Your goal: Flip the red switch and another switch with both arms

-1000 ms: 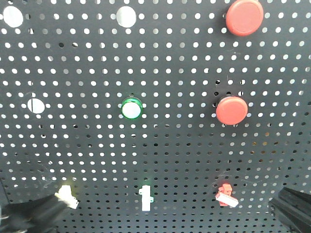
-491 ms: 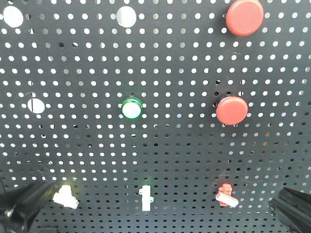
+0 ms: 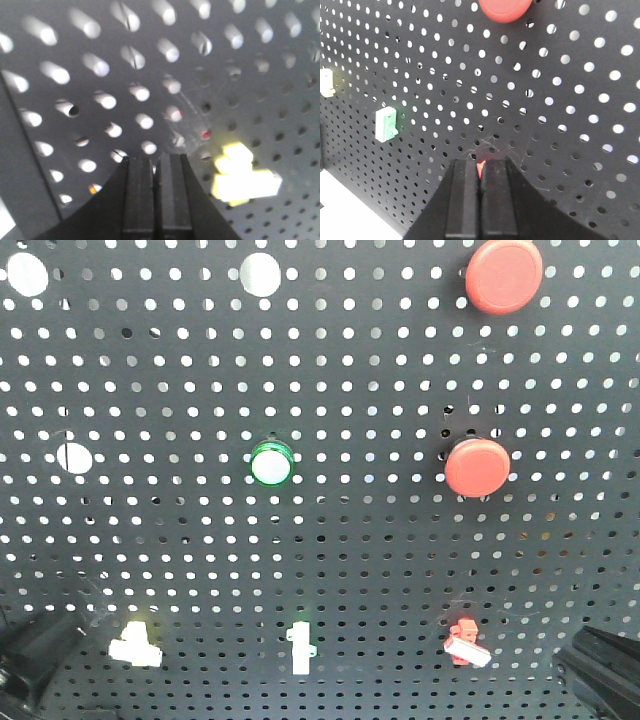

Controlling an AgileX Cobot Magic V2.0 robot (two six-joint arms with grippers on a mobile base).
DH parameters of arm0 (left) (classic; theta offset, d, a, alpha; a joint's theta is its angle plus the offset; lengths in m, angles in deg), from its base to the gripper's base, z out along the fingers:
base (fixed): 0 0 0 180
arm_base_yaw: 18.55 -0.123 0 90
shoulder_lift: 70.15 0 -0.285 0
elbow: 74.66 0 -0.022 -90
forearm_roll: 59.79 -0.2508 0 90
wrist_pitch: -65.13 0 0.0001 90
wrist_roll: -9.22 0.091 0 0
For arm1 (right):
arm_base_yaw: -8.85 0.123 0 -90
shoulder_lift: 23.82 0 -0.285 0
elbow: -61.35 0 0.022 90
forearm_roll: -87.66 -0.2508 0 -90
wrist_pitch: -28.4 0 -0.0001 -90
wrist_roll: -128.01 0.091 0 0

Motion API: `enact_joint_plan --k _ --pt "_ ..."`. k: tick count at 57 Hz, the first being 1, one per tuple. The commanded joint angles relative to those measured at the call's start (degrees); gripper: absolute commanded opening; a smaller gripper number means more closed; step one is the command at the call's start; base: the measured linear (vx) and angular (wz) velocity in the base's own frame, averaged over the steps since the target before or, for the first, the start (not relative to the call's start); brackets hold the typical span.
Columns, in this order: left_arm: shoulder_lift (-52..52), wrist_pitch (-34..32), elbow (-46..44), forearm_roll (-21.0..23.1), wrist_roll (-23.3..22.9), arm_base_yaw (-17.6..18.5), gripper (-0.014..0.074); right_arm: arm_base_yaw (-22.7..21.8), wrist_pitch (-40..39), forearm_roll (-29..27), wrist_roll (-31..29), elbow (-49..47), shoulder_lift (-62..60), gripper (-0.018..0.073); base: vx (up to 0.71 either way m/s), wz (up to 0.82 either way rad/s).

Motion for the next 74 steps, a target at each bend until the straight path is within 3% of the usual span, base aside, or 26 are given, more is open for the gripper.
enact_joint_plan --k 1,8,18,31,46,54,74 --pt "-0.3 -1.8 -2.2 -2.7 -0.7 0.3 0.0003 0.0 -5.0 0.1 0.0 -2.0 0.5 -0.0006 0.00 0.00" --pt "-0.3 -0.7 -3.9 -6.9 -0.7 0.3 0.0003 0.0 -5.0 0.1 0.0 -2.0 0.6 -0.0006 0.00 0.00" --pt "0.7 3.1 -6.7 -6.8 -0.7 0.3 0.0003 0.0 -5.0 0.1 0.0 -2.0 0.6 -0.0006 0.00 0.00" --pt "4.3 3.6 -6.6 1.6 -0.5 0.3 0.0003 0.0 -5.0 0.1 0.2 -2.0 0.6 -0.0006 0.00 0.00" --pt "5.7 6.4 -5.7 3.0 -1.3 0.3 0.0003 0.0 -5.0 0.1 0.2 -2.0 0.6 -0.0006 0.00 0.00" --pt "5.7 4.0 -0.8 7.2 -3.6 0.3 0.0003 0.0 -5.0 0.1 0.4 -2.0 0.6 -0.0006 0.00 0.00" --pt "-2.6 5.0 3.7 5.9 -3.3 0.3 0.0003 0.0 -5.2 0.1 2.9 -2.0 2.1 -0.0006 0.00 0.00"
